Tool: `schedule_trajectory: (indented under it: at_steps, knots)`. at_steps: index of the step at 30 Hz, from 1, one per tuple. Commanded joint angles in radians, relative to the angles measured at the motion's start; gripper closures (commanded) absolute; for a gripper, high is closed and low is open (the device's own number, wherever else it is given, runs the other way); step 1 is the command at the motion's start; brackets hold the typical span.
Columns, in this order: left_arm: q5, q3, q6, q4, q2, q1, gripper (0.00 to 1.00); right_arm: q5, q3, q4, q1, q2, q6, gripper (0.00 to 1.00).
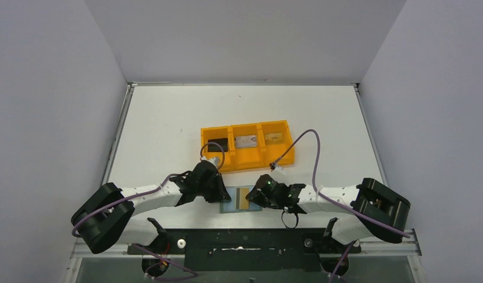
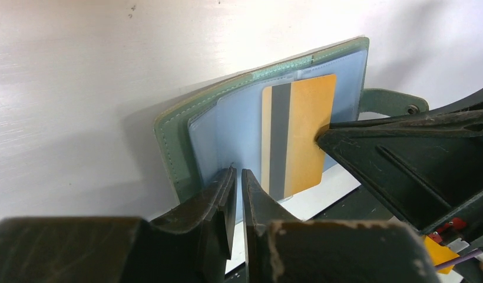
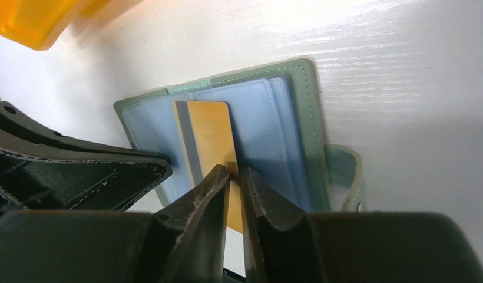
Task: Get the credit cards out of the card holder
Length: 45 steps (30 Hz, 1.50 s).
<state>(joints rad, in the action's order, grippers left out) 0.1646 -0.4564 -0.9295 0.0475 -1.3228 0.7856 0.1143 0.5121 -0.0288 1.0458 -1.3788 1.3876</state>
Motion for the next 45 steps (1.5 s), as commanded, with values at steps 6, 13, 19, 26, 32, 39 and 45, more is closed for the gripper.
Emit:
schedule_trajectory:
  at_steps: [6, 13, 19, 26, 32, 39, 45]
  knots:
    - [-0.104, -0.003, 0.077, 0.142, -0.038, 0.019, 0.9, -0.041, -0.067, 0.176, -0.011, -0.018, 0.01, 0.72]
    - [-0.11, 0.002, 0.071, 0.147, -0.042, 0.024, 0.92, -0.049, -0.105, 0.243, -0.015, -0.005, 0.021, 0.89]
    - [-0.131, -0.004, 0.07, 0.163, -0.029, 0.024, 0.92, 0.022, -0.102, 0.129, -0.016, 0.081, 0.018, 0.97]
    - [-0.135, 0.005, 0.079, 0.15, 0.05, 0.023, 0.92, 0.125, -0.133, -0.013, -0.016, 0.243, 0.037, 1.0]
    - [-0.122, -0.013, 0.093, 0.153, 0.089, 0.021, 0.85, 0.146, -0.166, 0.001, -0.016, 0.324, 0.021, 1.0]
    - [-0.127, -0.065, 0.1, 0.197, 0.178, 0.021, 0.66, 0.143, -0.153, 0.029, -0.014, 0.335, -0.028, 1.0]
    - [-0.176, -0.117, 0.108, 0.272, 0.26, 0.018, 0.54, 0.143, -0.141, 0.056, -0.008, 0.367, -0.078, 1.0]
